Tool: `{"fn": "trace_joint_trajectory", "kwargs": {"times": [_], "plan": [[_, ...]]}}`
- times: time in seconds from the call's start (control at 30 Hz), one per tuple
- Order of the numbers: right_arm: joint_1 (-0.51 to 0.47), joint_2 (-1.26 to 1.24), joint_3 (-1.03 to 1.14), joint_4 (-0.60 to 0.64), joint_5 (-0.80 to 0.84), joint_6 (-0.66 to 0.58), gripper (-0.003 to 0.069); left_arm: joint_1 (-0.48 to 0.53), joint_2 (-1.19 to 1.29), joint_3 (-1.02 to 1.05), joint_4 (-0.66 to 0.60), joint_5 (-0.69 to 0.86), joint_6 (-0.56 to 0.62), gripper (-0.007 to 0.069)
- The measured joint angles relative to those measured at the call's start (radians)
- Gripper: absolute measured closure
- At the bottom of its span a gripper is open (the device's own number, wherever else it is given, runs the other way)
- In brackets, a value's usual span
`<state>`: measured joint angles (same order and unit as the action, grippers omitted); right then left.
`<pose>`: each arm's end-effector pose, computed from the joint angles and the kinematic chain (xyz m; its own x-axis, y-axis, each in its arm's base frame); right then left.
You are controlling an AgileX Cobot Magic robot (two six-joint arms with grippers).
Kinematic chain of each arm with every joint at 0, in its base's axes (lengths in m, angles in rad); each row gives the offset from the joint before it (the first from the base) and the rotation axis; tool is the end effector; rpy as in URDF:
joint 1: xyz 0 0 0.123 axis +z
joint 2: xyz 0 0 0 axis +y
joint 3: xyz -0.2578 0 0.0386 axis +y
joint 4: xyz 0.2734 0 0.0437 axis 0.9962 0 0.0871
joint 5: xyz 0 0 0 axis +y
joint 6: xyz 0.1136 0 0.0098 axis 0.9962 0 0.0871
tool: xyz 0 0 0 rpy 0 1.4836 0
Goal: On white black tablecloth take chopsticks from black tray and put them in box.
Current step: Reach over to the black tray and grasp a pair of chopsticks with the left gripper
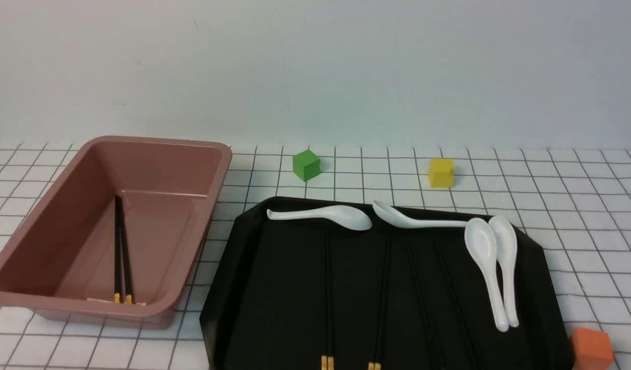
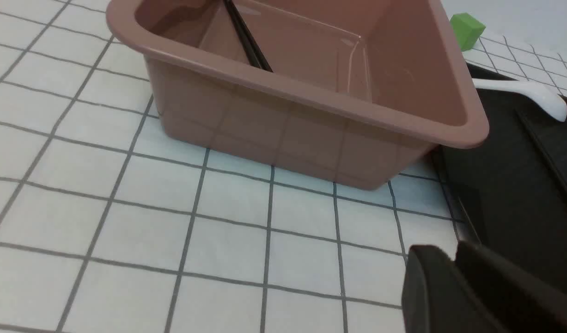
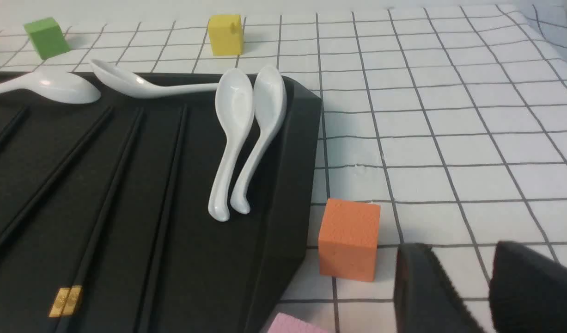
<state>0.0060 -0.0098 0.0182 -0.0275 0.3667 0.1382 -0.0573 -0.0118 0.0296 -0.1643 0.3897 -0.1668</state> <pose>0.1249 -0.0004 0.1680 -0.2816 0.1106 -0.9531 0.0353 0.9939 0.1049 0.1234 -0.0142 0.1619 -0.3306 -0.2945 -0.8966 0.0131 0.9485 -0.3164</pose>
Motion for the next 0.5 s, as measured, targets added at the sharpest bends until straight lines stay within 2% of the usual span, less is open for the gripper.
{"fn": "trace_joint_trajectory", "kwargs": {"times": [0.5], "plan": [[0.0,0.0,0.0,0.0,0.0,0.0,0.0419,0.0,0.0,0.0,0.0,0.0,0.0,0.0521]]}}
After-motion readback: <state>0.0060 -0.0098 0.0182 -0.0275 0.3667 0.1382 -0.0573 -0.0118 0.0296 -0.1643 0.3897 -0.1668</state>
